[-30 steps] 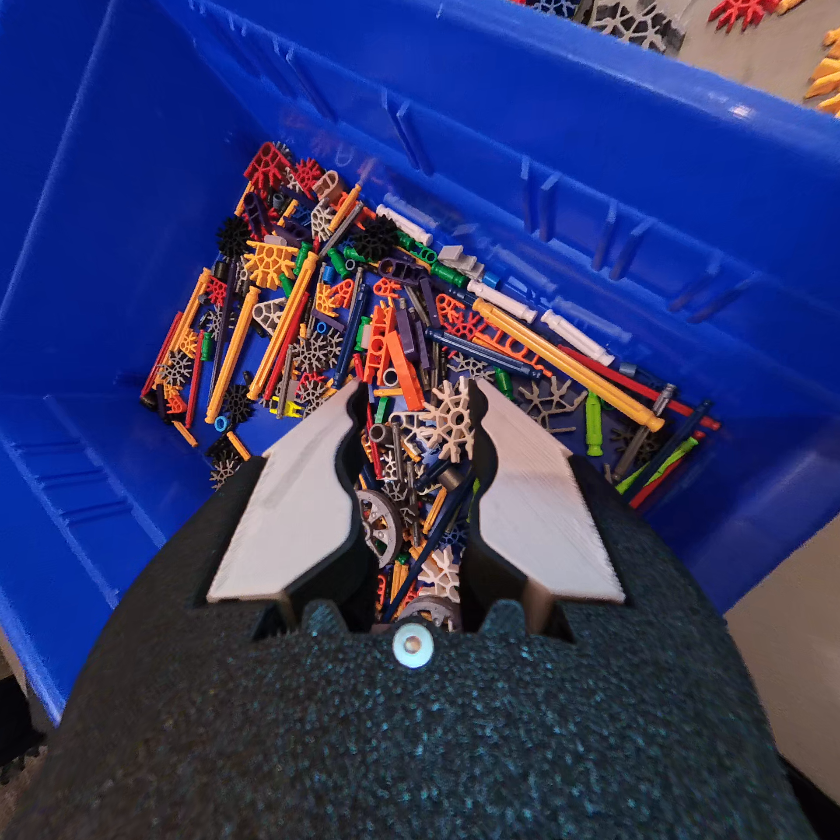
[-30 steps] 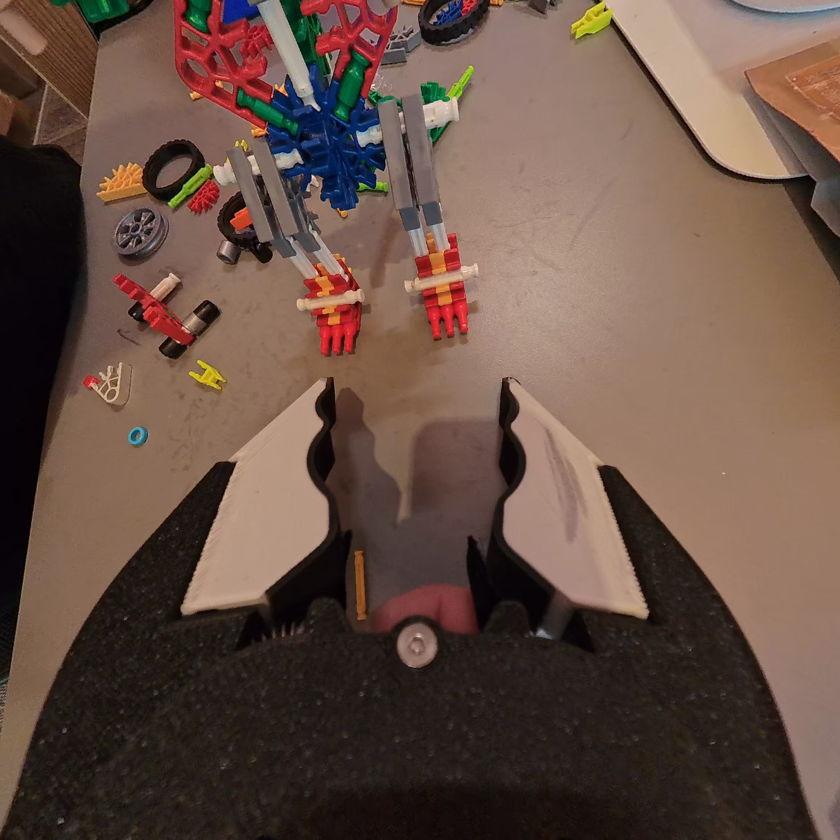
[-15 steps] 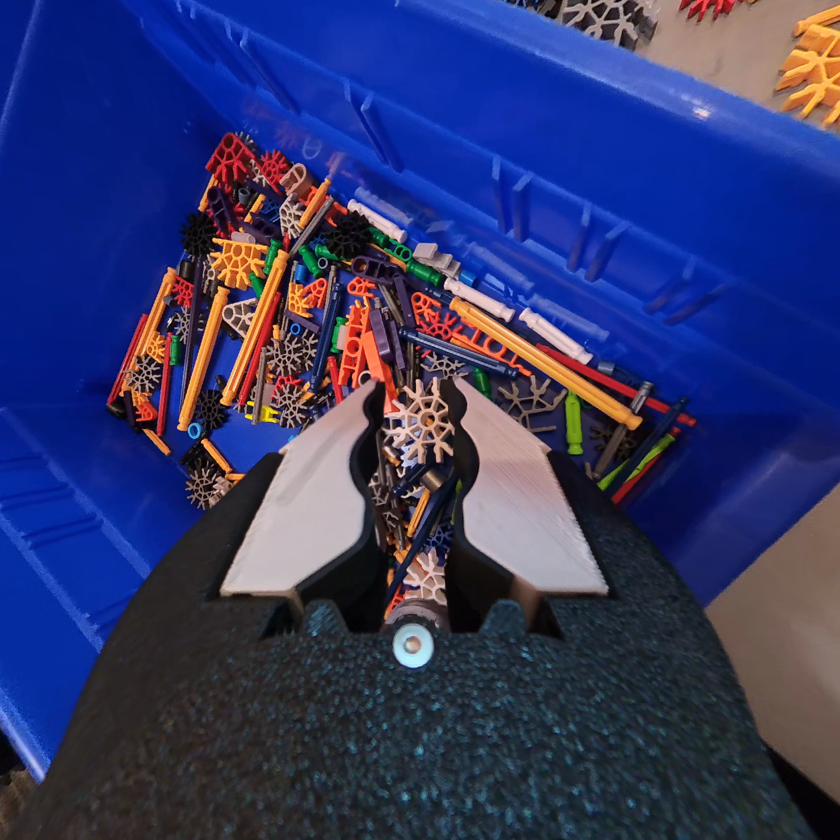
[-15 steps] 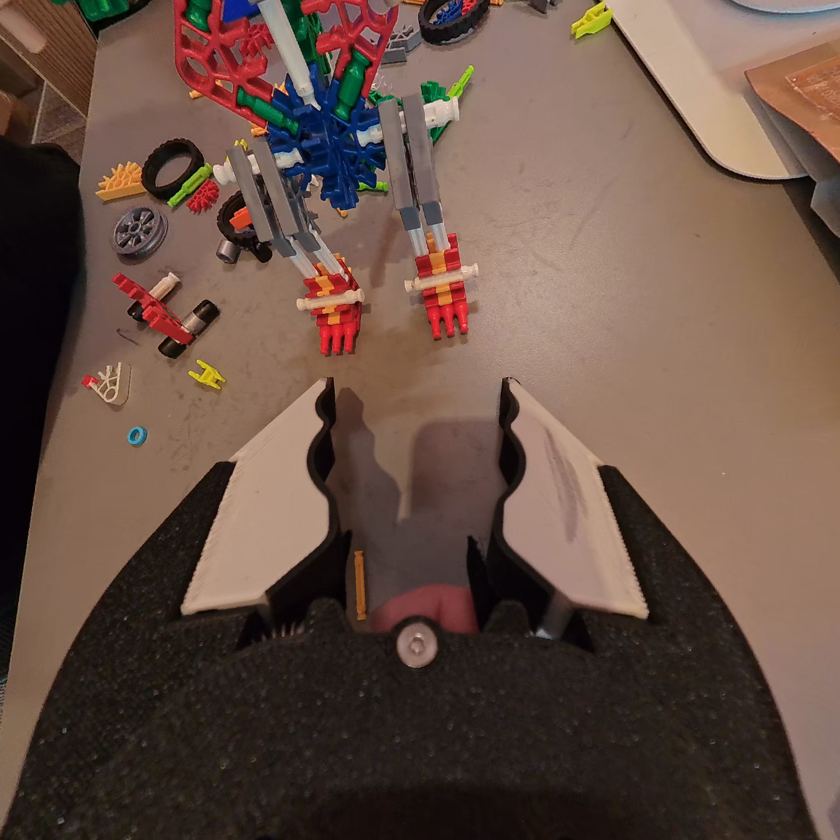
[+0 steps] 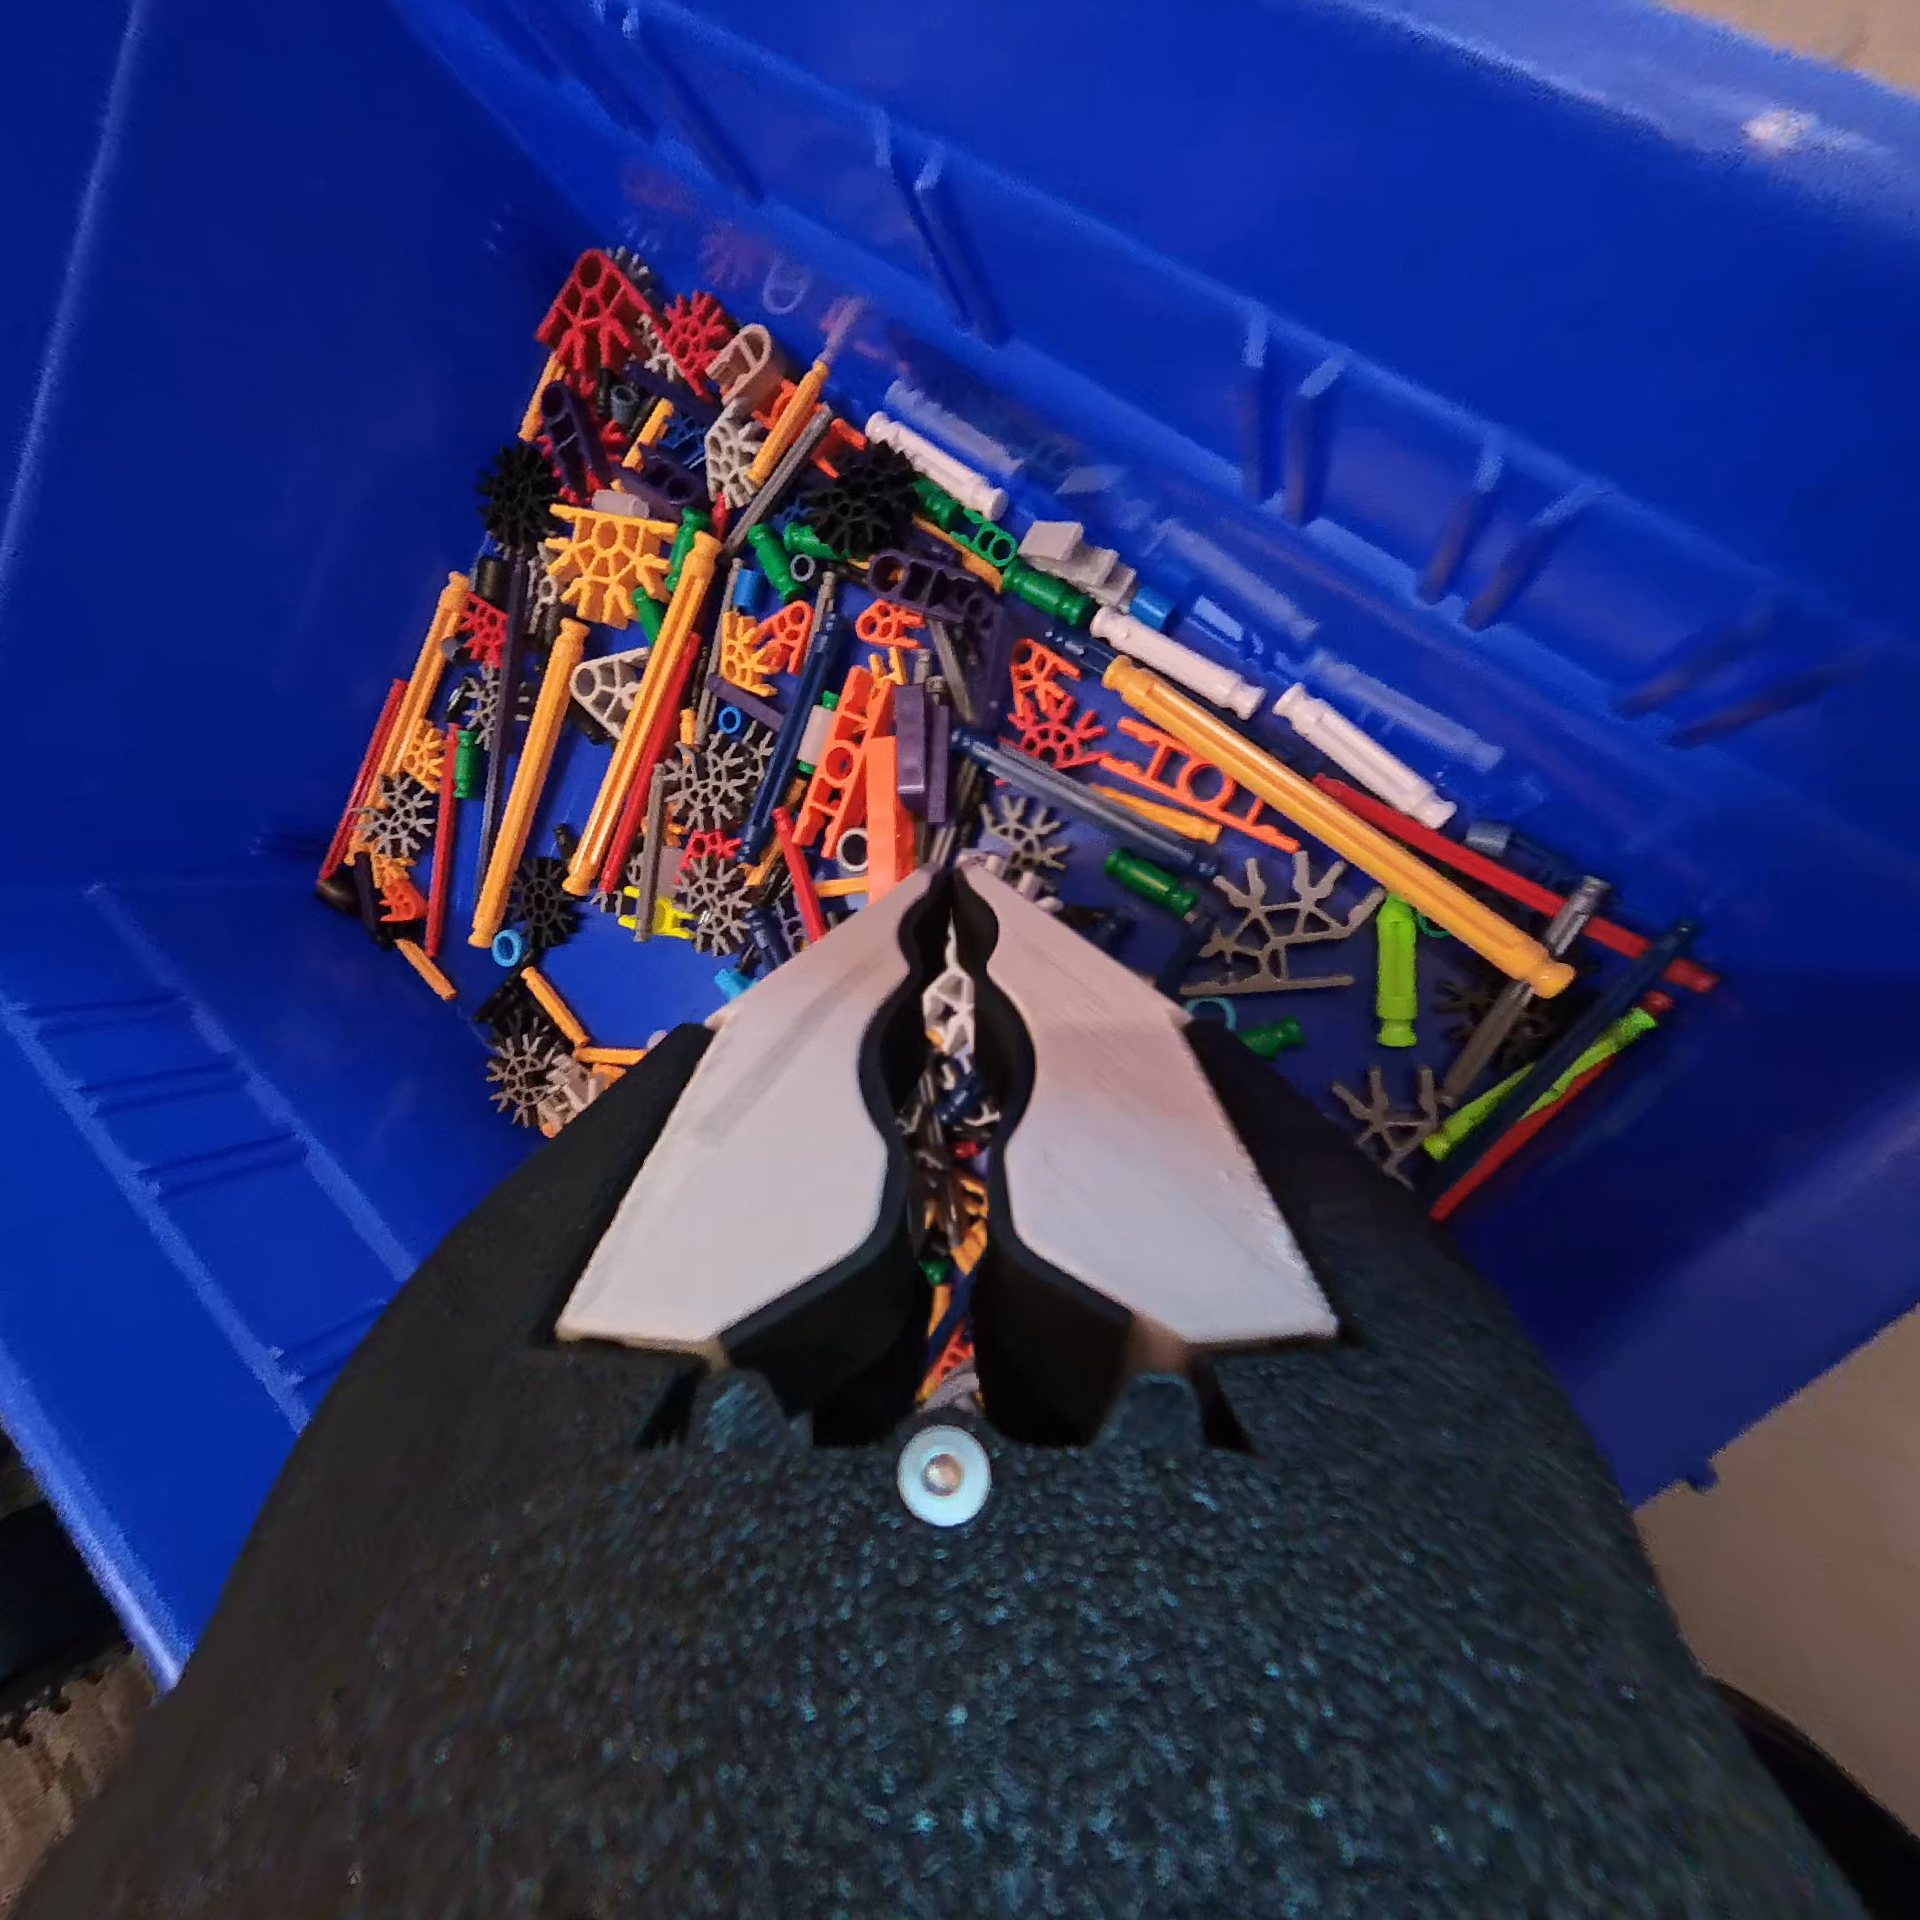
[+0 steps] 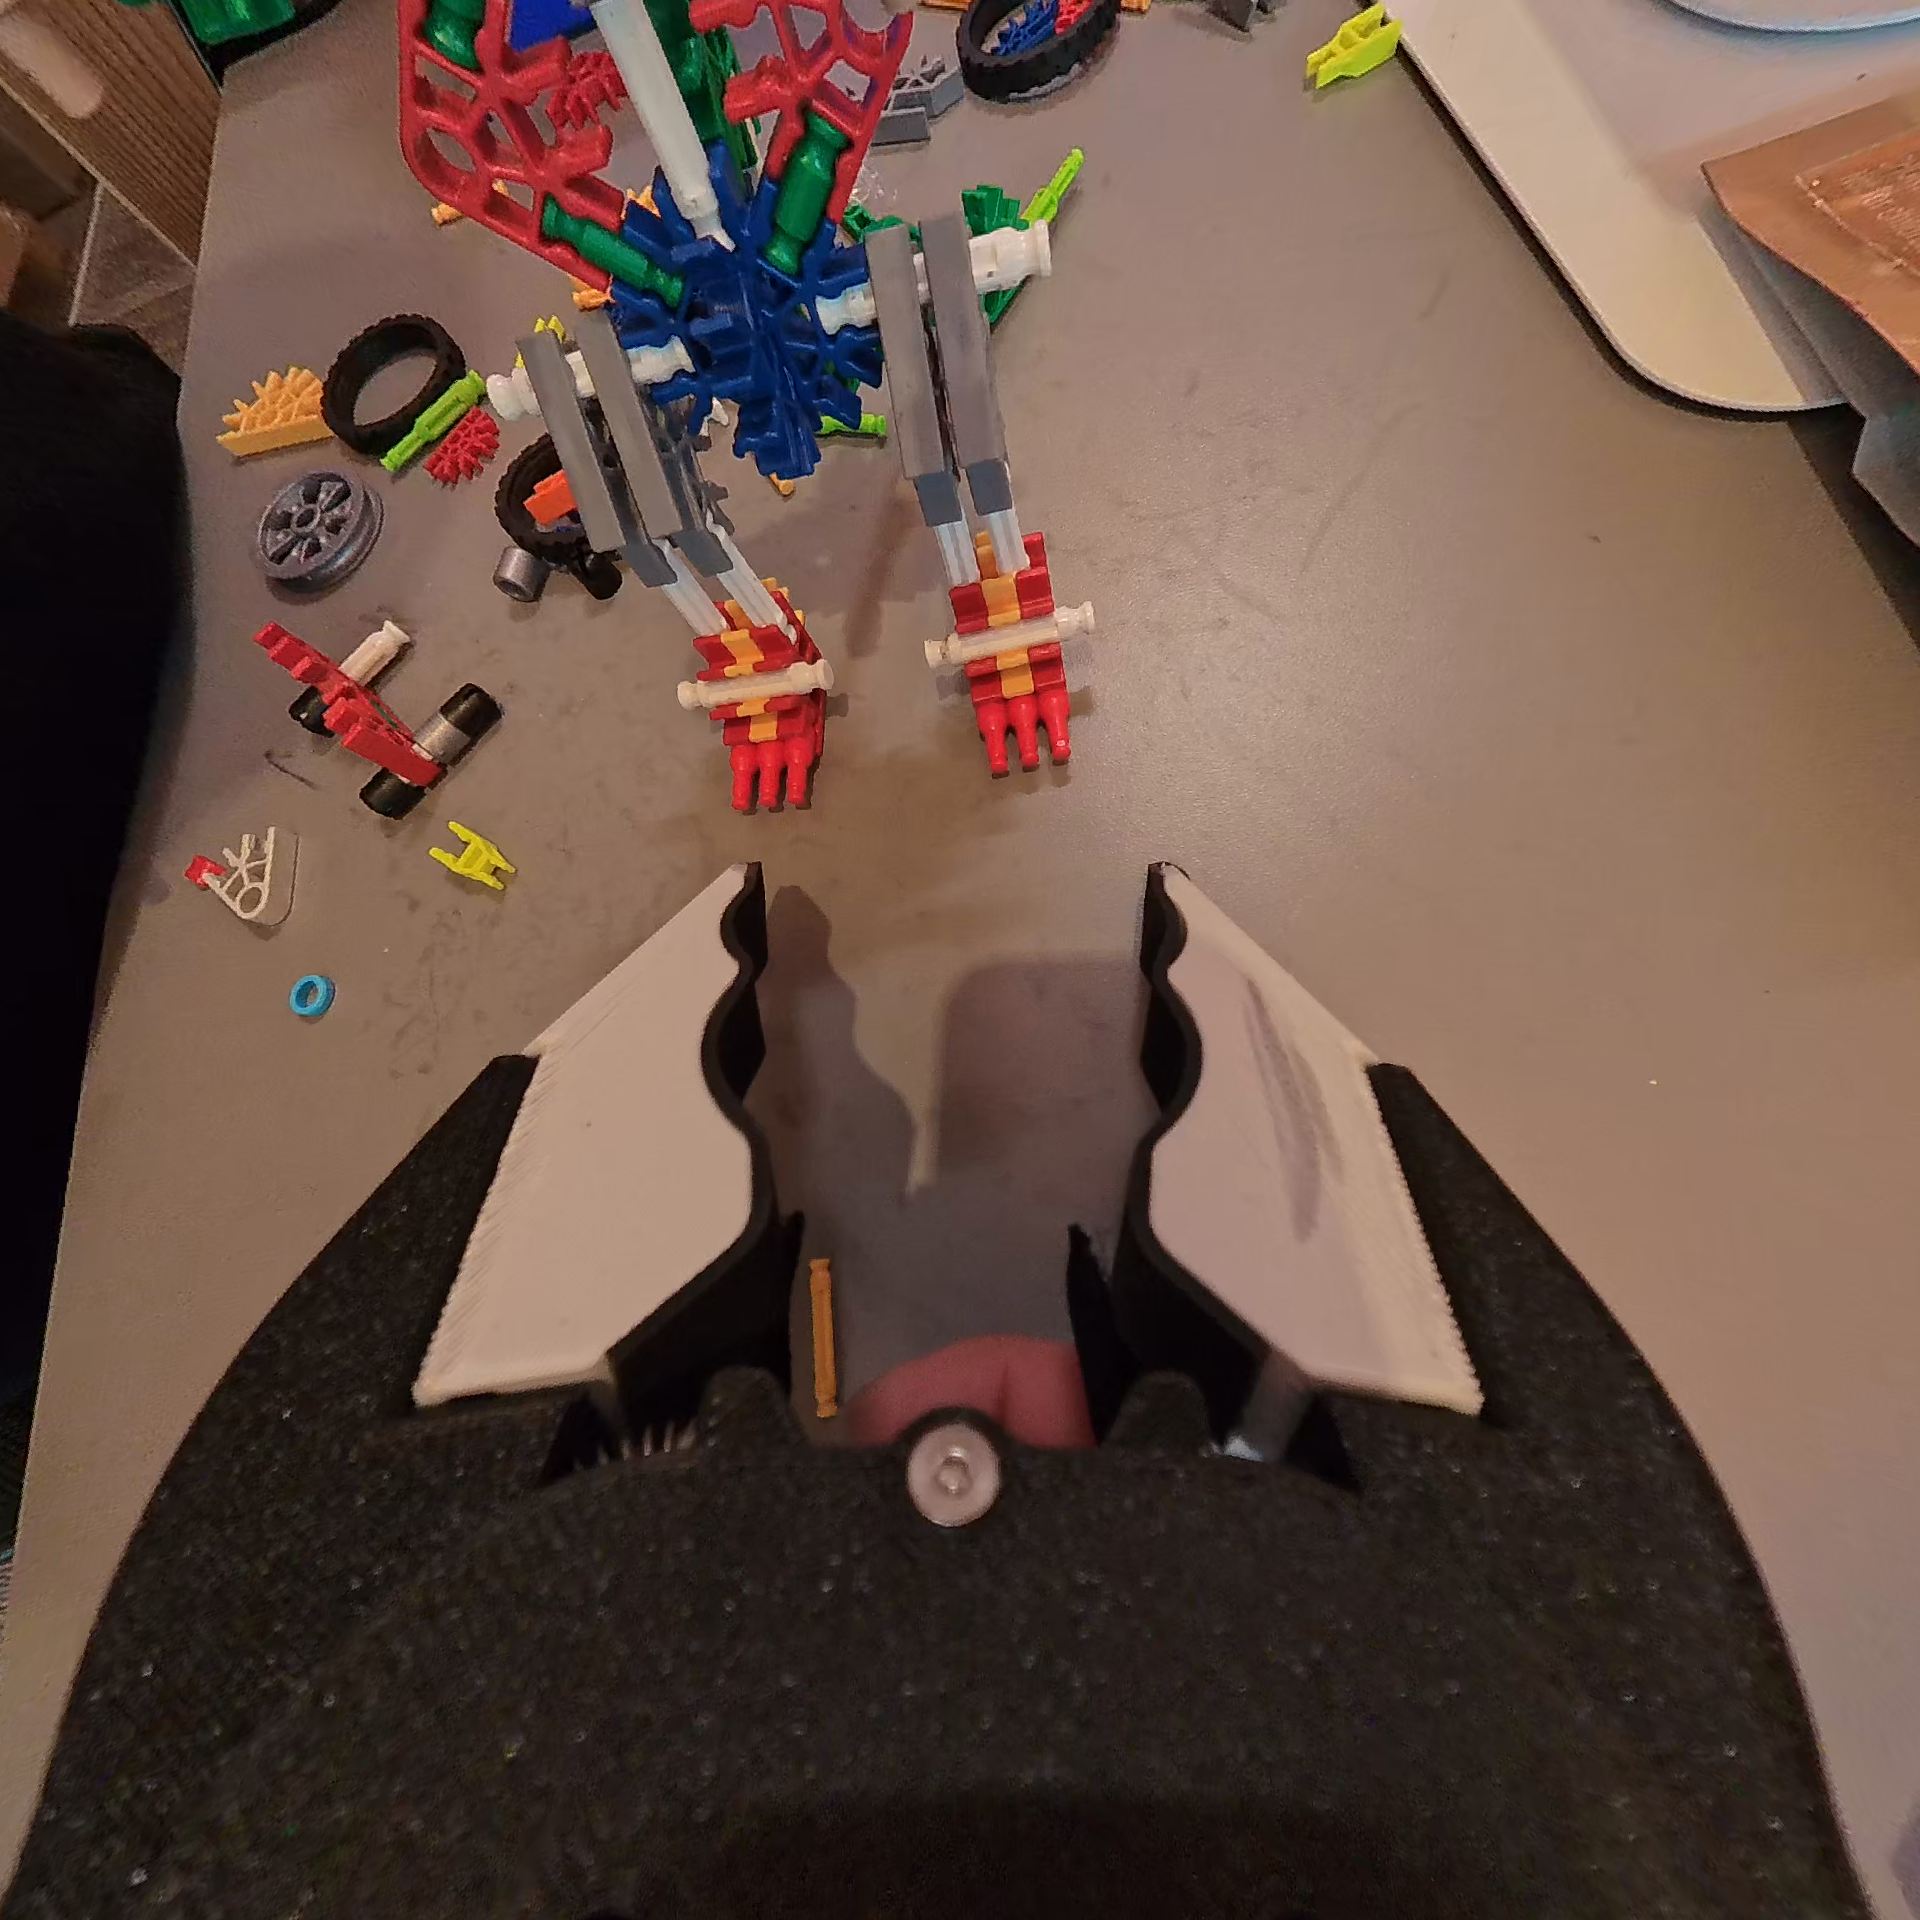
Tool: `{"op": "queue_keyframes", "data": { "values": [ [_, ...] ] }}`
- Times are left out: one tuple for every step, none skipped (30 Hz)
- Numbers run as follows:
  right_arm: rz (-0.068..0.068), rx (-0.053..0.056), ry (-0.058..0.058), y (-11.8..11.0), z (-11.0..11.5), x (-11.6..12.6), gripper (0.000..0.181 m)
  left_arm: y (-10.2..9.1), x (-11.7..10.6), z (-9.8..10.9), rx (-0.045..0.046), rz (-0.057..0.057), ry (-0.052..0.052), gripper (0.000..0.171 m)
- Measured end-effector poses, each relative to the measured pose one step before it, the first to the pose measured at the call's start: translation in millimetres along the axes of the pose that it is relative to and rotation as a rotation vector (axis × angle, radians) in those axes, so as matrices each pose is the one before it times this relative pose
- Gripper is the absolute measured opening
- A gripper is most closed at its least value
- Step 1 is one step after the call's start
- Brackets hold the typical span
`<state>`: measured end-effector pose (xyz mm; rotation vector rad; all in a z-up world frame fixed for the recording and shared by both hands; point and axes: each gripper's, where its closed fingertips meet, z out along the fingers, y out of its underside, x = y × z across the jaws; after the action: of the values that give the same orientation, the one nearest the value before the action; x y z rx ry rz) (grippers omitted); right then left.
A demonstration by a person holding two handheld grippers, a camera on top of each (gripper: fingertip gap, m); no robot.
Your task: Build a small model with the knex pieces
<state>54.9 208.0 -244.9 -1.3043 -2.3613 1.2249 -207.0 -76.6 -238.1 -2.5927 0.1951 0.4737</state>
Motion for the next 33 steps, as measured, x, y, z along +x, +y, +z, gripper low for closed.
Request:
{"op": "queue_keyframes", "data": {
  "values": [
    [-0.0008, -0.0003, 0.0006, 0.01, 0.04, 0.06, 0.072, 0.05, -2.19, -0.45, 0.00056, -0.0038, -0.0105, 0.0],
    [-0.0005, -0.0002, 0.0004, 0.06, -0.01, -0.04, 0.072, -0.61, -2.3, -0.67, 0.00352, -0.0051, -0.0112, 0.0],
    [-0.0001, 0.0, 0.0001, -0.02, 0.05, -0.06, 0.072, -0.89, -2.25, -0.85, 0.00448, -0.0081, -0.0099, 0.0],
    [0.0, 0.0, 0.0001, 0.0, 0.0, 0.01, 0.072, -0.86, -2.33, -0.92, 0.00399, -0.0089, -0.0099, 0.0],
    [-0.0004, -0.0001, 0.0003, 0.02, -0.01, 0.07, 0.072, -0.57, -2.93, -1.04, 0.00249, -0.0092, -0.012, 0.0],
    [-0.0006, -0.0002, 0.0005, 0.04, 0.05, -0.09, 0.072, 0.01, -2.86, -0.88, 0.00093, -0.0085, -0.0115, 0.0],
    [-0.0005, -0.0002, 0.0005, 0.0, 0.04, 0.02, 0.073, 0.32, -2.76, -0.73, -0.00053, -0.0088, -0.0102, 0.0],
    [-0.0003, -0.0001, 0.0003, 0.08, -0.06, -0.01, 0.073, 0.34, -2.98, -0.7, 0.00057, -0.0096, -0.0114, 0.0],
    [-0.0001, 0.0, 0.0001, 0.0, 0.0, 0.01, 0.073, -0.06, -2.68, -0.82, 0.00227, -0.0091, -0.0102, 0.0],
    [0.0002, 0.0, -0.0002, -0.08, -0.06, -0.05, 0.073, -0.31, -1.83, -0.93, 0.00317, -0.0075, -0.0049, 0.0],
    [0.0005, 0.0002, -0.0004, -0.06, 0.01, 0.05, 0.073, -0.44, -2.09, -0.95, 0.00381, -0.007, -0.0078, 0.0],
    [0.0006, 0.0002, -0.0005, 0.0, -0.04, -0.04, 0.073, -0.37, -2.21, -0.92, 0.00135, -0.009, -0.0075, 0.004],
    [0.0008, 0.0003, -0.0007, 0.03, 0.02, 0.08, 0.073, -0.3, -1.39, -0.68, 0.0004, -0.0093, -0.0034, 0.007],
    [0.001, 0.0003, -0.0008, -0.05, -0.04, 0.03, 0.072, -0.83, -0.86, -0.55, 0.0046, -0.0064, -0.0016, 0.009],
    [0.0007, 0.0002, -0.0006, -0.07, 0.01, 0.0, 0.072, -0.4, -0.43, -0.4, 0.00238, -0.0037, -0.0007, 0.009],
    [0.0003, 0.0001, -0.0003, 0.01, -0.05, 0.01, 0.072, 0.44, -0.86, -0.09, -0.00308, -0.0024, -0.0038, 0.01],
    [0.0001, 0.0, -0.0001, -0.07, 0.05, 0.04, 0.072, 0.45, -0.84, 0.07, -0.00306, -0.0004, -0.004, 0.012],
    [0.0, 0.0, 0.0, 0.0, 0.0, 0.01, 0.072, 0.61, 0.09, 0.15, -0.00358, -0.0004, 0.0014, 0.014],
    [0.0, 0.0, 0.0, 0.0, 0.0, 0.0, 0.072, 0.75, 0.21, 0.13, -0.00435, -0.0004, 0.0014, 0.014],
    [0.0, 0.0, 0.0, 0.02, -0.06, 0.08, 0.072, 0.42, 0.06, 0.0, -0.00288, -0.0006, -0.0005, 0.016],
    [0.0, 0.0, 0.0001, 0.0, 0.0, 0.01, 0.072, -0.03, 0.33, -0.19, -0.00051, -0.0007, 0.0026, 0.016],
    [-0.0001, 0.0, 0.0001, 0.0, 0.0, 0.01, 0.072, -0.11, 0.66, -0.3, 0.00023, -0.0004, 0.0048, 0.017],
    [-0.0002, -0.0001, 0.0002, -0.02, 0.05, -0.04, 0.072, 0.22, 0.97, -0.11, -0.00156, -0.0011, 0.0064, 0.017],
    [-0.0002, -0.0001, 0.0002, 0.01, -0.01, 0.04, 0.072, 0.8, 1.73, 0.18, -0.00456, -0.0038, 0.0119, 0.02],
    [0.0001, 0.0, 0.0, 0.0, 0.0, -0.01, 0.072, 1.54, 3.78, 0.77, -0.00801, -0.0078, 0.0248, 0.024],
    [0.0002, 0.0001, -0.0001, 0.01, -0.05, 0.04, 0.072, 1.56, 4.62, 1.03, -0.00702, -0.0063, 0.0288, 0.029],
    [-0.0002, -0.0001, 0.0002, 0.01, 0.0, 0.04, 0.072, 2.02, 3.79, 1.2, -0.00882, -0.002, 0.0215, 0.032],
    [-0.0005, -0.0002, 0.0004, 0.06, -0.01, -0.04, 0.072, 2.88, 4.65, 1.28, -0.01552, 0.0046, 0.0248, 0.034],
    [-0.0002, 0.0, 0.0001, -0.02, 0.05, -0.05, 0.072, 2.42, 6.24, 1.18, -0.01244, 0.0096, 0.0324, 0.036],
    [0.0003, 0.0001, -0.0003, 0.01, -0.05, 0.02, 0.072, 1.05, 4.41, 1.01, -0.00488, 0.003, 0.0211, 0.036],
    [0.0004, 0.0002, -0.0003, -0.06, 0.01, 0.06, 0.072, 1.25, 3.11, 1.19, -0.00908, -0.0028, 0.0145, 0.037],
    [0.0003, 0.0001, -0.0003, -0.01, 0.01, -0.06, 0.072, 1.46, 1.06, 1.16, -0.01059, -0.0023, 0.0046, 0.039],
    [0.0001, 0.0, -0.0001, 0.02, -0.06, 0.06, 0.072, 1.33, -0.12, 1.01, -0.00852, 0.0013, -0.0016, 0.04]
  ]
}}
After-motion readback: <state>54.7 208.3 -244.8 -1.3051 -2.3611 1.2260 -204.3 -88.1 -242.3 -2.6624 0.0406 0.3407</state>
